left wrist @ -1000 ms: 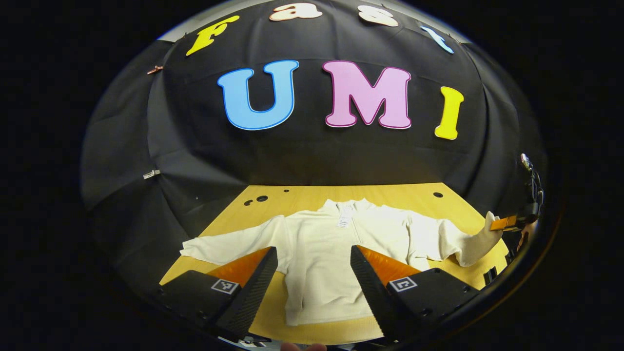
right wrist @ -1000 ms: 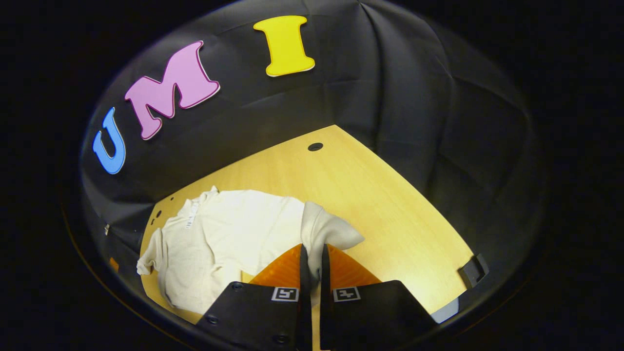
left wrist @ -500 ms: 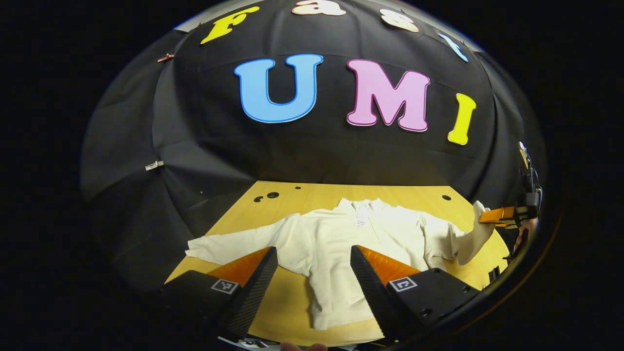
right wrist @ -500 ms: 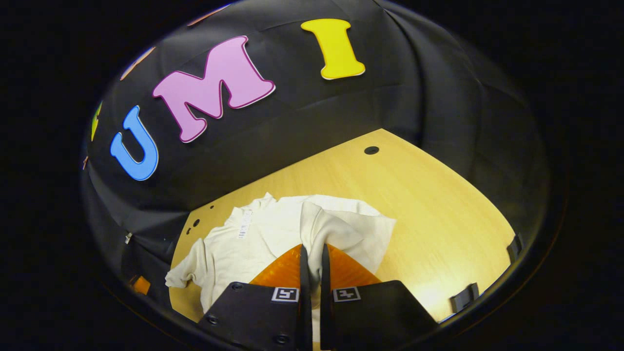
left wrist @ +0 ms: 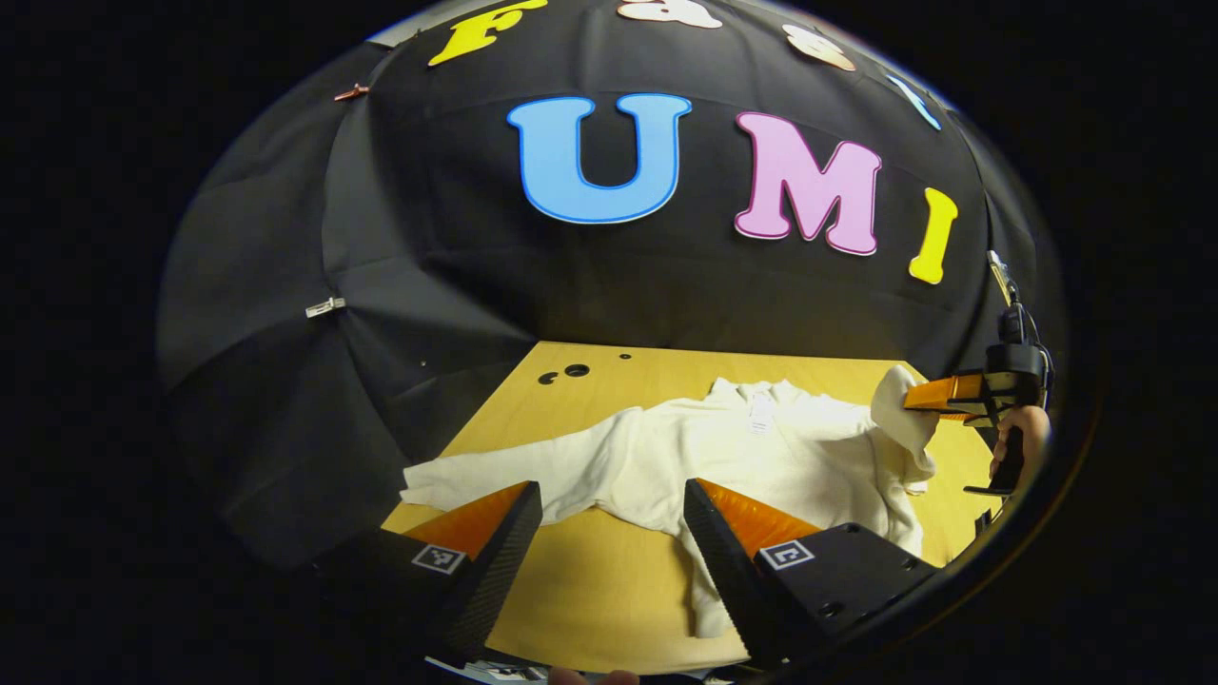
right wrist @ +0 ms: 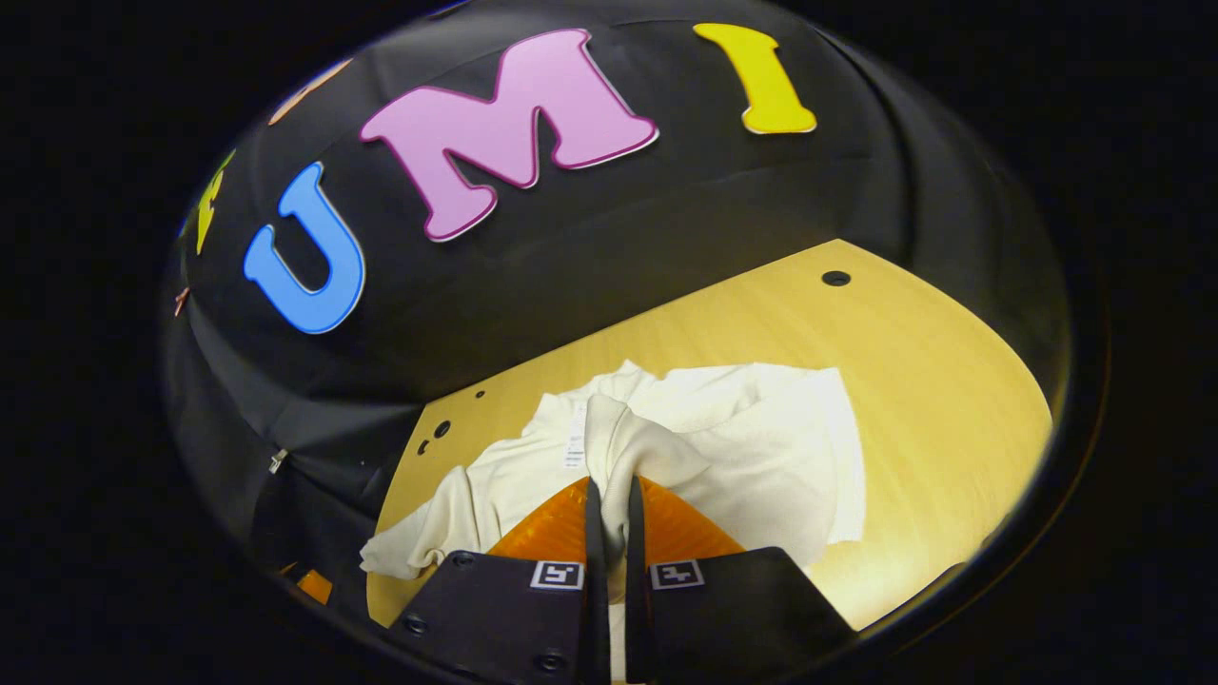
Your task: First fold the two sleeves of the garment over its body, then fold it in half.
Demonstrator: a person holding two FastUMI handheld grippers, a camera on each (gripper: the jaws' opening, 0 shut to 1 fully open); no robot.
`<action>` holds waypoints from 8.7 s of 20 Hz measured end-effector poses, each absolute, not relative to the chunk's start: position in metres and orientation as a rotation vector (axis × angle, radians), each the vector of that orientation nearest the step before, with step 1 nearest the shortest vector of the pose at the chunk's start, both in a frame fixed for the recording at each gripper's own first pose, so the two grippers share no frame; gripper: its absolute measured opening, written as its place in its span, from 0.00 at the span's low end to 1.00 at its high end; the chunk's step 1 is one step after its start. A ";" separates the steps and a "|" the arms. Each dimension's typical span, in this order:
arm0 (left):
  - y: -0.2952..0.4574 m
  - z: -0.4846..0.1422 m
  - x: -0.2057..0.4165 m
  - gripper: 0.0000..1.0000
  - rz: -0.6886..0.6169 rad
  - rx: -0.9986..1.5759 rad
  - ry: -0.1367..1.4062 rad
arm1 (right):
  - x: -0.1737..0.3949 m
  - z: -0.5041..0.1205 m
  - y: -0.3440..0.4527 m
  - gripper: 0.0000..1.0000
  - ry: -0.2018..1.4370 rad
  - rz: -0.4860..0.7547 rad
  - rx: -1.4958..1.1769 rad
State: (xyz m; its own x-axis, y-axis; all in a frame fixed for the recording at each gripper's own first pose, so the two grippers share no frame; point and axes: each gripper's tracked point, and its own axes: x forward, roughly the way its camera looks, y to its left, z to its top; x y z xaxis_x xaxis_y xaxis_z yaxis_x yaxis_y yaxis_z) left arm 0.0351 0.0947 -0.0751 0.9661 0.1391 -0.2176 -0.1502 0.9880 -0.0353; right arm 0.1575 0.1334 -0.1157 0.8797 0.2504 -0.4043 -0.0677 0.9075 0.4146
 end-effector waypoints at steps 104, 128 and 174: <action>-0.101 -0.072 0.198 0.08 -0.147 -0.074 0.390 | 0.011 -0.182 0.045 0.88 0.769 0.280 0.591; -0.188 -0.210 0.233 0.31 -0.167 0.180 0.692 | 0.000 -0.198 0.027 0.89 0.796 0.231 0.609; -0.046 -0.280 0.048 0.81 -0.085 0.033 0.896 | 0.013 -0.310 0.047 0.82 0.949 0.162 -0.007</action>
State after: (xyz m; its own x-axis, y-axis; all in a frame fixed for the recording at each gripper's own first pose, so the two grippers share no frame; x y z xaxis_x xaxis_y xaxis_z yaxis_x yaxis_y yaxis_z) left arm 0.0480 -0.0460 -0.2798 0.6217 -0.0601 -0.7809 0.0876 0.9961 -0.0068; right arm 0.0134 0.0466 -0.3103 0.5714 0.1352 -0.8095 -0.1413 0.9878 0.0653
